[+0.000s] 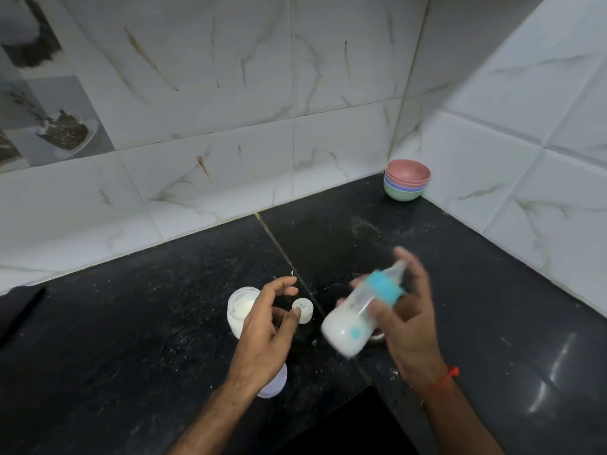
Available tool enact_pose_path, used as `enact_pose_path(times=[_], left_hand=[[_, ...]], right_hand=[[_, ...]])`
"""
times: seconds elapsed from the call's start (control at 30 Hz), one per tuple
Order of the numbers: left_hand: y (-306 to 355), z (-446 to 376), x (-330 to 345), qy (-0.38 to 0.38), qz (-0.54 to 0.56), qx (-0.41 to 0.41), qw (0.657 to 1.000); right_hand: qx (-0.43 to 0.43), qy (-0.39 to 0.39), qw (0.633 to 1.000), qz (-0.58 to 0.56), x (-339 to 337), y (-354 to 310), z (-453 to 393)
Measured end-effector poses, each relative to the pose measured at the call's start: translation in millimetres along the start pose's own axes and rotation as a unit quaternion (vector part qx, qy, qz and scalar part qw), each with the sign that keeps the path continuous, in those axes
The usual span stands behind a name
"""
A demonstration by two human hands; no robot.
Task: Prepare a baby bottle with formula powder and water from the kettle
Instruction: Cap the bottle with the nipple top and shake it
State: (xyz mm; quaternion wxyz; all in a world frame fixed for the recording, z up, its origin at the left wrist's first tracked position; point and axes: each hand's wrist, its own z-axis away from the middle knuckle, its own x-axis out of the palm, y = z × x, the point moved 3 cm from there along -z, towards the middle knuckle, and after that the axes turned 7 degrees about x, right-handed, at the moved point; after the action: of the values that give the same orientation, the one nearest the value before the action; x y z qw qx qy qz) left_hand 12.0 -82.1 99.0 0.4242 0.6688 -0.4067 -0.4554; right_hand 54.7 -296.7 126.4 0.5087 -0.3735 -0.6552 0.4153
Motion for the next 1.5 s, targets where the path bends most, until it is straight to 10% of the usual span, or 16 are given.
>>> enact_pose_path(times=[0.1, 0.23, 0.4, 0.53, 0.67, 0.83, 0.97, 1.1, 1.27, 1.4, 1.5], left_hand=[[-1, 0, -1, 0.012, 0.006, -0.001, 1.000], [0, 1, -1, 0.007, 0.001, 0.003, 1.000], [0, 2, -4, 0.019, 0.009, 0.001, 1.000], [-1, 5, -3, 0.011, -0.001, 0.000, 1.000], [-2, 5, -3, 0.018, 0.010, -0.001, 1.000], [-1, 8, -1, 0.008, -0.001, 0.001, 1.000], [-2, 8, -4, 0.021, 0.009, -0.001, 1.000], [0, 9, -3, 0.015, 0.001, 0.002, 1.000], [-2, 10, -8, 0.030, 0.007, -0.005, 1.000], [-2, 14, -7, 0.020, -0.006, -0.004, 1.000], [-2, 14, -11, 0.026, -0.002, -0.005, 1.000]], right_hand=[[-0.019, 0.155, 0.980, -0.124, -14, -1, -10], [0.040, -0.068, 0.992, 0.100, 7, 11, 3], [0.008, 0.136, 0.983, -0.125, -12, 8, -9], [0.056, -0.055, 0.994, 0.071, 7, 18, 5], [0.009, 0.150, 0.980, -0.133, -9, 10, -7], [0.053, -0.055, 0.995, 0.069, 9, 14, 7], [0.016, 0.136, 0.983, -0.120, -8, 8, -7], [0.059, -0.056, 0.993, 0.090, 8, 15, 4], [0.019, 0.140, 0.981, -0.132, -7, 7, -5], [0.056, -0.083, 0.990, 0.104, 9, 16, 7], [0.019, 0.041, 0.997, -0.055, 2, 7, -2]])
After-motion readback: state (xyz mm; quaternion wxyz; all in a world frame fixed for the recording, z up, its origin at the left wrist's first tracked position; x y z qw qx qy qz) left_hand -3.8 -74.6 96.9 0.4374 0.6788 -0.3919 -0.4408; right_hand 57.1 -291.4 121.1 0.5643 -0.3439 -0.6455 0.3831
